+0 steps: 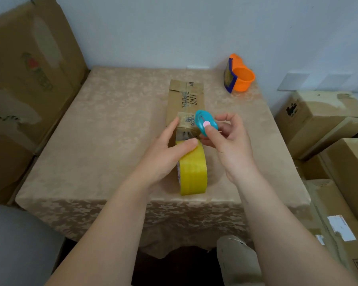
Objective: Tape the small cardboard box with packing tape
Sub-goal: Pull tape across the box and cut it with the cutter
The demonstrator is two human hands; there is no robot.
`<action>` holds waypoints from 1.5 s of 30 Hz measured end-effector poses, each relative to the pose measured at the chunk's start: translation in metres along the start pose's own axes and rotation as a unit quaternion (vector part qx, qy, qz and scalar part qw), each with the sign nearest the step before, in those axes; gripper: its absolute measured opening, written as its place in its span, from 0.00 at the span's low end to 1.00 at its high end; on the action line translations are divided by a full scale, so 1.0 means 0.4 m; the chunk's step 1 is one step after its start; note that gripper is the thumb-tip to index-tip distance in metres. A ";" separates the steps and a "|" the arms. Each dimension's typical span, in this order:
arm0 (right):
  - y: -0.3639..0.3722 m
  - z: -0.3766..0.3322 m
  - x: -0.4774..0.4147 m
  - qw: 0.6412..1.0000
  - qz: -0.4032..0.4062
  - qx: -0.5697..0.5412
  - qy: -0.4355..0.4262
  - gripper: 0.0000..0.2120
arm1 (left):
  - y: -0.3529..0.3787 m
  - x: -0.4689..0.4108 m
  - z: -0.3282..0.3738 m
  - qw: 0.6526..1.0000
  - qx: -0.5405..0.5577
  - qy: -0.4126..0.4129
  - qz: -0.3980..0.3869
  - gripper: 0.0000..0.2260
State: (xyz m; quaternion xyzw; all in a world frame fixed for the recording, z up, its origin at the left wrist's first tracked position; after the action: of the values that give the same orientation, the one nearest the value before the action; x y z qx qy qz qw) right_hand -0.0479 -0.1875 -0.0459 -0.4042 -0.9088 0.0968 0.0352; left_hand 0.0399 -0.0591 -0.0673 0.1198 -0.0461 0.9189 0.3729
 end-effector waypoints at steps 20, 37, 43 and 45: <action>0.039 -0.046 0.011 0.946 -0.044 0.282 -0.154 0.09 | 0.009 0.079 0.032 0.998 0.067 -0.019 0.009 0.22; 0.066 -0.046 0.008 0.899 -0.044 0.403 -0.168 0.07 | 0.001 0.079 0.030 0.987 0.140 -0.076 -0.015 0.37; 0.062 -0.045 0.006 0.904 -0.051 0.388 -0.173 0.06 | 0.010 0.081 0.034 0.989 0.107 -0.093 -0.037 0.37; 0.063 -0.044 0.005 0.904 -0.052 0.389 -0.171 0.07 | 0.011 0.078 0.035 0.990 0.101 -0.095 -0.038 0.36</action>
State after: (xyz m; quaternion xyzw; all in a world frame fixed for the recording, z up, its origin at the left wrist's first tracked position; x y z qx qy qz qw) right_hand -0.0285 -0.1672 -0.0340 -0.2880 -0.8105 0.5085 0.0391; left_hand 0.0176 -0.0436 -0.0459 0.2449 0.0166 0.8888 0.3871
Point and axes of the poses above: each hand's wrist, its own x-axis away from the middle knuckle, its own y-axis out of the palm, z = x × y, the point moved 6 cm from there along -x, towards the middle knuckle, and after that the axes turned 12 degrees about x, right-handed, at the moved point
